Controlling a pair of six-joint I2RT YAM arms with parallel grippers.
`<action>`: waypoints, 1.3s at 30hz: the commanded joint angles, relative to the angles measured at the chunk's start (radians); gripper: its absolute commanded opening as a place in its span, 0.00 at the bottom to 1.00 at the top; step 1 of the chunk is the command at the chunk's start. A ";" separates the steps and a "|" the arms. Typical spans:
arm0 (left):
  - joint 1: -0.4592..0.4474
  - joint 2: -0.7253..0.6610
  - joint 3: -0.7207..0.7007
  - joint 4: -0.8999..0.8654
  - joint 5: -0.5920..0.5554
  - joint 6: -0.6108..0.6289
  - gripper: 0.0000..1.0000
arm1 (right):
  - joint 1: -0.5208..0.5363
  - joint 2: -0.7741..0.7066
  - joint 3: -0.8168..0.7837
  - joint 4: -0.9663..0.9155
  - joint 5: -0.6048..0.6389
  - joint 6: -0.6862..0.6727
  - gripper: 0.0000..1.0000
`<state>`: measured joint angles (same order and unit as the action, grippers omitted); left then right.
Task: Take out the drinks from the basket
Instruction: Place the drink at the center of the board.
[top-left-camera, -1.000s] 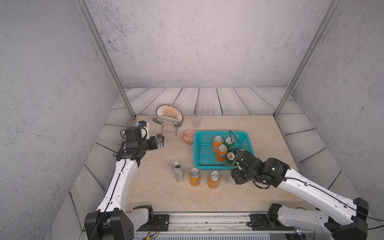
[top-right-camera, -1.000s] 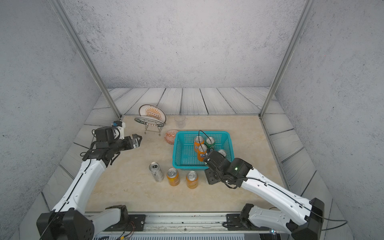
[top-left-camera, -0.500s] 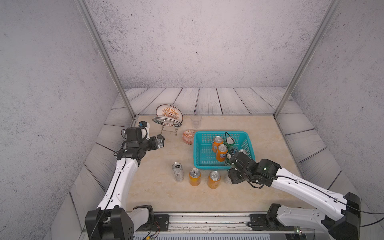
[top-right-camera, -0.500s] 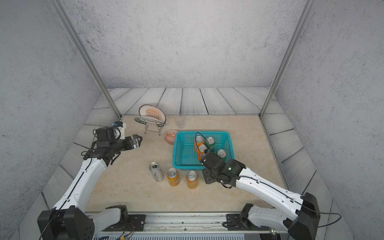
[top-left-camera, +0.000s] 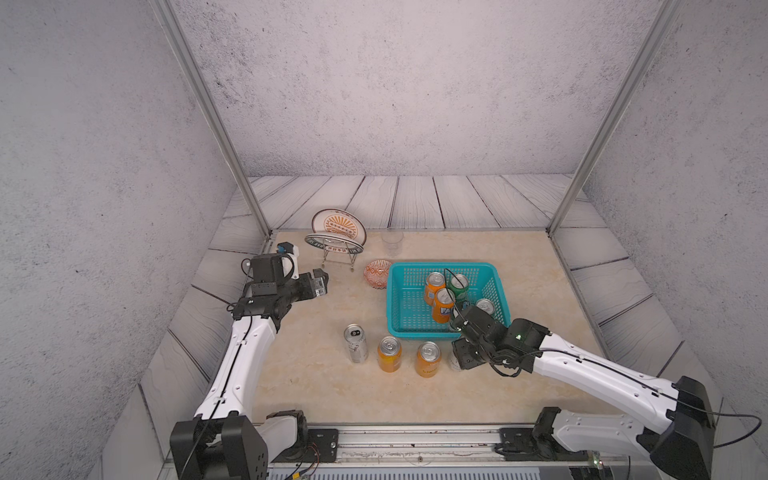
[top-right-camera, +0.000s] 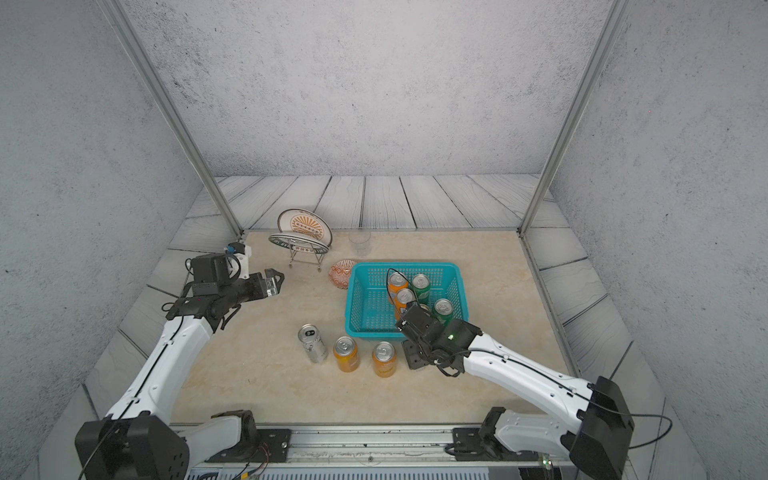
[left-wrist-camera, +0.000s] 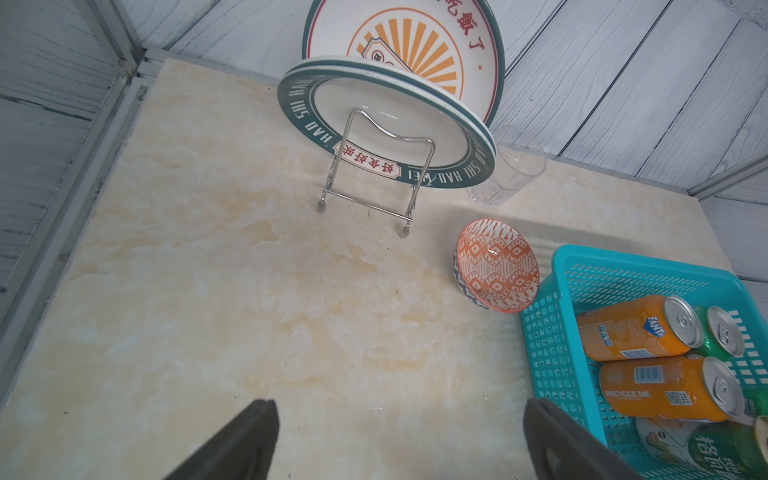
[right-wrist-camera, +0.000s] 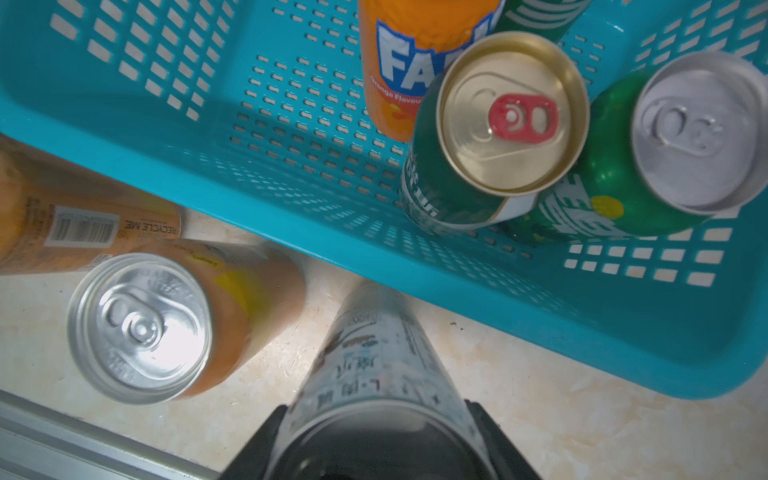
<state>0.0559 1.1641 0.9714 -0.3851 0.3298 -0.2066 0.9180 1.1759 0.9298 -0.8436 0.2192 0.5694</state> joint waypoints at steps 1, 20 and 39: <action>0.010 0.002 0.013 -0.006 0.012 0.007 0.99 | 0.004 0.019 0.006 0.043 0.019 0.016 0.47; 0.012 0.003 0.015 -0.007 0.017 0.010 0.99 | 0.004 0.027 0.010 0.012 0.029 0.018 0.64; 0.012 0.009 0.019 -0.010 0.023 0.010 0.99 | 0.004 -0.059 0.165 -0.066 0.105 -0.089 0.90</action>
<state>0.0570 1.1664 0.9714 -0.3859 0.3450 -0.2066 0.9180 1.1690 1.0435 -0.8822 0.2752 0.5274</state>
